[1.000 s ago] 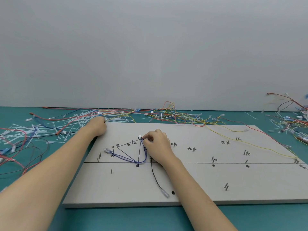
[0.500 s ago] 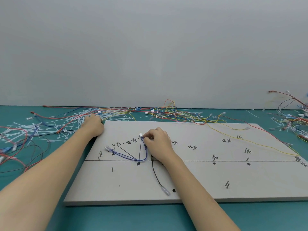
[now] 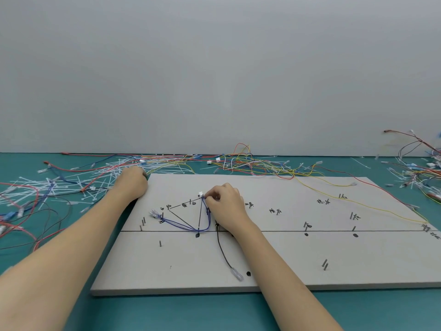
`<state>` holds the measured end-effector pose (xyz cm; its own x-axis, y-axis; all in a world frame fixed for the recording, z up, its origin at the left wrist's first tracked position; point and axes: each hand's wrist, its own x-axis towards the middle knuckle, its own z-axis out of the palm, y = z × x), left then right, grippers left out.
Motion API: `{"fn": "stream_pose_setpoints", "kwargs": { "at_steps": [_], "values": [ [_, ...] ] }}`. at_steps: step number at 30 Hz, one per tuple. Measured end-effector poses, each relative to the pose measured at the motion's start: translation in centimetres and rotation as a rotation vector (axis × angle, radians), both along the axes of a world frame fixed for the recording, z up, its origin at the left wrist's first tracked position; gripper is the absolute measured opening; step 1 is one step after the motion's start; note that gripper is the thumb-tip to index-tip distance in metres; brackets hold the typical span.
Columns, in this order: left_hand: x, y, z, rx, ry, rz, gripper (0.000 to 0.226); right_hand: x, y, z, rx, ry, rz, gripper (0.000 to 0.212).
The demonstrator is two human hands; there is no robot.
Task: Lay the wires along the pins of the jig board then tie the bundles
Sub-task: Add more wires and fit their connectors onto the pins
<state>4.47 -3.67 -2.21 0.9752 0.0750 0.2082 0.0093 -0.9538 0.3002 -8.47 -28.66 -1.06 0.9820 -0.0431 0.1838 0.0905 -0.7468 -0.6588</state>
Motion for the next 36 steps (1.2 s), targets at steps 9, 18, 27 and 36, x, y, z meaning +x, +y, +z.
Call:
{"fn": "stream_pose_setpoints", "kwargs": {
  "at_steps": [9, 18, 27, 36],
  "values": [
    [-0.4, -0.8, 0.7, 0.076, -0.073, -0.007, 0.029, -0.1, 0.1, -0.1, 0.007, 0.003, 0.001, 0.025],
    [-1.0, -1.0, 1.5, -0.835, -0.331, 0.135, 0.019, -0.1, 0.1, 0.0, 0.003, 0.002, 0.003, 0.025],
    [-1.4, -2.0, 5.9, -2.063, -0.054, 0.047, 0.019, -0.1, 0.1, -0.1, 0.002, -0.002, 0.003, 0.024],
    [-2.5, -3.2, 6.7, -2.267, -0.007, 0.037, 0.027, 0.0, 0.1, -0.1, -0.001, 0.002, -0.003, 0.025]
  ]
}}
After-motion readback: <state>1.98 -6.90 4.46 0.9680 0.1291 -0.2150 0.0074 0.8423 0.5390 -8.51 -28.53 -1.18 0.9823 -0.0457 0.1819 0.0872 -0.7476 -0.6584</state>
